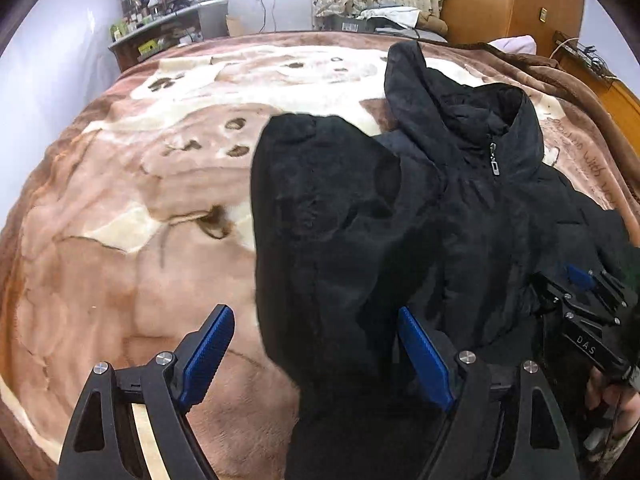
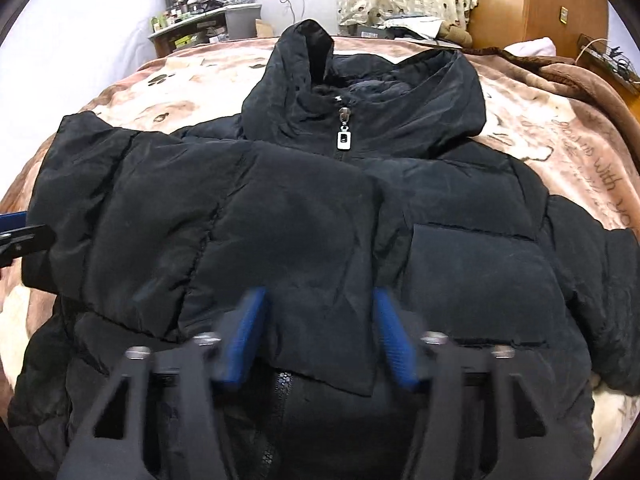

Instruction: Fold large clothes

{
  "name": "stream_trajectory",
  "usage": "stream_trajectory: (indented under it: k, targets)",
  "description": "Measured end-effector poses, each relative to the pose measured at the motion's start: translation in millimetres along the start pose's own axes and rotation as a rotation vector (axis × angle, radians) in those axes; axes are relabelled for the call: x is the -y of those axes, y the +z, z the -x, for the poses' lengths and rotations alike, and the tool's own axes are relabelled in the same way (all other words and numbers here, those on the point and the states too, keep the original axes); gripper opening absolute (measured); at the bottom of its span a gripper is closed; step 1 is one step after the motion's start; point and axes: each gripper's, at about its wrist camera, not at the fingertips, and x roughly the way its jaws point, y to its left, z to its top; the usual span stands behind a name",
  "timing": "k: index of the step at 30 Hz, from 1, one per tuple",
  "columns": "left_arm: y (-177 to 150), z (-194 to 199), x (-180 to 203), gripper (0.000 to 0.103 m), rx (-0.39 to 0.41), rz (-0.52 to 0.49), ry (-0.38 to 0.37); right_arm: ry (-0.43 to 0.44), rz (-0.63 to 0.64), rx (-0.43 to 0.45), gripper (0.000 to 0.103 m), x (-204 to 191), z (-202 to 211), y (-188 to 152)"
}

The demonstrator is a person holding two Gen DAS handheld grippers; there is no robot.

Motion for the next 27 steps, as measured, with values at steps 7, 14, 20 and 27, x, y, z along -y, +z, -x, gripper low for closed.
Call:
stream_trajectory:
  k: [7, 14, 20, 27]
  targets:
    - [5.1, -10.5, 13.6, 0.083, -0.009, -0.01, -0.02, -0.014, -0.003, 0.067, 0.003, 10.0, 13.9, 1.9]
    - [13.7, -8.7, 31.5, 0.083, 0.03, -0.024, -0.029, -0.079, -0.043, 0.142, 0.001, 41.7, 39.0, 5.2]
    - [23.5, -34.7, 45.3, 0.083, -0.017, -0.064, 0.001, -0.146, -0.09, 0.103, 0.001, 70.6, 30.3, 8.6]
    - [25.8, -59.1, 48.0, 0.089, -0.033, -0.048, 0.014, -0.175, -0.076, 0.045, 0.001, 76.5, 11.5, 3.6]
